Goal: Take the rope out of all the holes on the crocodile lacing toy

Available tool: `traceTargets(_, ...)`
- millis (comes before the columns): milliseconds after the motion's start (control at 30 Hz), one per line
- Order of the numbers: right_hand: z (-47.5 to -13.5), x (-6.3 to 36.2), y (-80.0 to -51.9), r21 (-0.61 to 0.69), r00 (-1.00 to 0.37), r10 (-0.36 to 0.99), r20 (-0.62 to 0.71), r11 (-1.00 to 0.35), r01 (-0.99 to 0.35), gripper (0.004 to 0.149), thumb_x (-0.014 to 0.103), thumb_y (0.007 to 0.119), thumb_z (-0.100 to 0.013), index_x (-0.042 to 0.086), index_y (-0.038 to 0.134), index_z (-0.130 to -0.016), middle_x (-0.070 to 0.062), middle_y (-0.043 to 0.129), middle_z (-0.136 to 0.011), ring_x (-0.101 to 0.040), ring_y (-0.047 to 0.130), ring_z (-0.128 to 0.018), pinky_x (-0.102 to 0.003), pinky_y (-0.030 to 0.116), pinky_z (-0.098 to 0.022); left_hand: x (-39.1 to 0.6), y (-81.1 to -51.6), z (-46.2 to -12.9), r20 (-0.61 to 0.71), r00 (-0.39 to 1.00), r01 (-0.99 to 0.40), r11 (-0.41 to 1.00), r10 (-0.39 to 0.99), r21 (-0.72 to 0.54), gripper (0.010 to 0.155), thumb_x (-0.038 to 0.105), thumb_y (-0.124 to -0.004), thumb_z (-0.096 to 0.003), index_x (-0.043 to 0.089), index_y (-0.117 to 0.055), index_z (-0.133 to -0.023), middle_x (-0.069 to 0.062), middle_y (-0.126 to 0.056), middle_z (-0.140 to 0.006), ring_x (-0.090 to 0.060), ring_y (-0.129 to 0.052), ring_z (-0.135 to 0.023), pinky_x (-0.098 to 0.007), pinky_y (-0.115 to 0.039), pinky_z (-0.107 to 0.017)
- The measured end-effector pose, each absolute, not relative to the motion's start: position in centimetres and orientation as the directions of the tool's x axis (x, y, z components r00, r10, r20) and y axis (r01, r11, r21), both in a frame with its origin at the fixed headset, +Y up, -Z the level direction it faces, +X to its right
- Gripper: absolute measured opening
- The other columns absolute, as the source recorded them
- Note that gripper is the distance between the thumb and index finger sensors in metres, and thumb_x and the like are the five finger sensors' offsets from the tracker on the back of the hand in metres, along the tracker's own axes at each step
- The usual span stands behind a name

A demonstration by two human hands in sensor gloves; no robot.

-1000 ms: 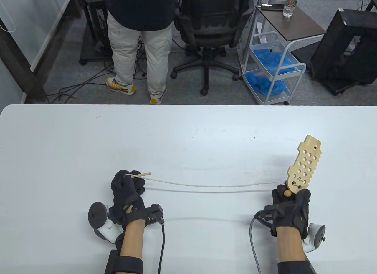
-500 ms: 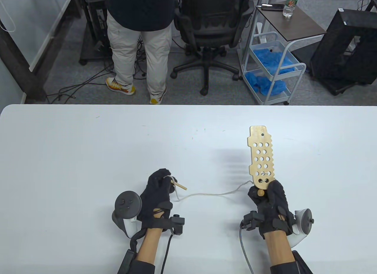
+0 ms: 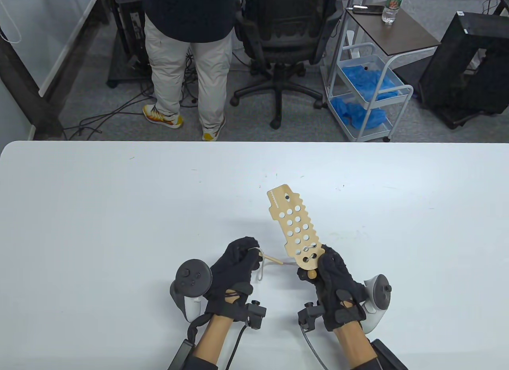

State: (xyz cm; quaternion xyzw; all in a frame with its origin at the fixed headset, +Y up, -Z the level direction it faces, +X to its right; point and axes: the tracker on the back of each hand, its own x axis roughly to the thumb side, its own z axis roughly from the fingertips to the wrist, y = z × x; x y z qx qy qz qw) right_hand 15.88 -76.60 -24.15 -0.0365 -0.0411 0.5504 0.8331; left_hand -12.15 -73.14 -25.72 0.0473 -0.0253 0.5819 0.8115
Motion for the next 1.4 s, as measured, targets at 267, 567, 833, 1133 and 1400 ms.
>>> traceTargets(267,-24.1,14.5,-76.4,0.0,0.388,0.921,0.038,0.388,-0.921,0.048,0.039,0.079,-0.041,0.015,0.079,-0.083,-0.016,0.094,-0.068,-0.03,0.099,-0.046,-0.058,0.076,-0.049,-12.0,-73.6,-25.7,0.05,0.216,-0.976,0.216,0.975,0.016,0.043,0.042,-0.079,-0.0495,0.039,-0.077,-0.092,0.007,-0.099,-0.077,-0.011,-0.099,-0.061,-0.046,-0.082,-0.058)
traceTargets(567,-23.9,13.6,-76.0,0.048,0.412,0.91,0.038,0.411,-0.911,0.048,0.039,0.08,-0.041,0.015,0.08,-0.082,-0.016,0.094,-0.068,-0.03,0.099,-0.046,-0.058,0.076,-0.048,-11.9,-73.9,-26.0,0.046,0.11,-0.992,0.112,0.993,-0.057,0.045,0.032,-0.08,-0.0502,0.037,-0.075,-0.094,0.007,-0.098,-0.082,-0.01,-0.099,-0.063,-0.046,-0.082,-0.058)
traceTargets(833,-23.8,13.3,-75.8,0.07,0.434,0.9,0.03,0.431,-0.9,0.049,0.039,0.08,-0.041,0.015,0.08,-0.082,-0.016,0.094,-0.068,-0.03,0.099,-0.046,-0.057,0.076,-0.048,-11.4,-74.6,-26.3,0.018,-0.01,-0.989,-0.007,1.0,-0.145,0.045,0.028,-0.076,-0.0516,0.037,-0.073,-0.096,0.007,-0.096,-0.085,-0.011,-0.098,-0.064,-0.047,-0.081,-0.059)
traceTargets(1133,-23.8,12.7,-75.4,0.132,0.458,0.888,0.041,0.449,-0.884,0.048,0.04,0.08,-0.041,0.015,0.08,-0.082,-0.016,0.095,-0.068,-0.029,0.1,-0.046,-0.058,0.077,-0.048,-10.8,-75.2,-26.5,-0.047,-0.126,-0.962,-0.134,0.991,-0.24,0.046,0.027,-0.072,-0.0526,0.036,-0.071,-0.097,0.006,-0.095,-0.085,-0.011,-0.096,-0.064,-0.048,-0.079,-0.061)
traceTargets(1400,-23.8,12.5,-75.3,0.166,0.445,0.895,0.045,0.432,-0.886,0.048,0.04,0.08,-0.04,0.015,0.082,-0.082,-0.016,0.096,-0.067,-0.03,0.1,-0.045,-0.058,0.077,-0.047,-10.3,-75.1,-26.6,-0.042,-0.039,-0.948,-0.05,0.998,-0.315,0.045,0.03,-0.073,-0.053,0.043,-0.076,-0.096,0.007,-0.094,-0.086,-0.012,-0.094,-0.067,-0.051,-0.077,-0.063)
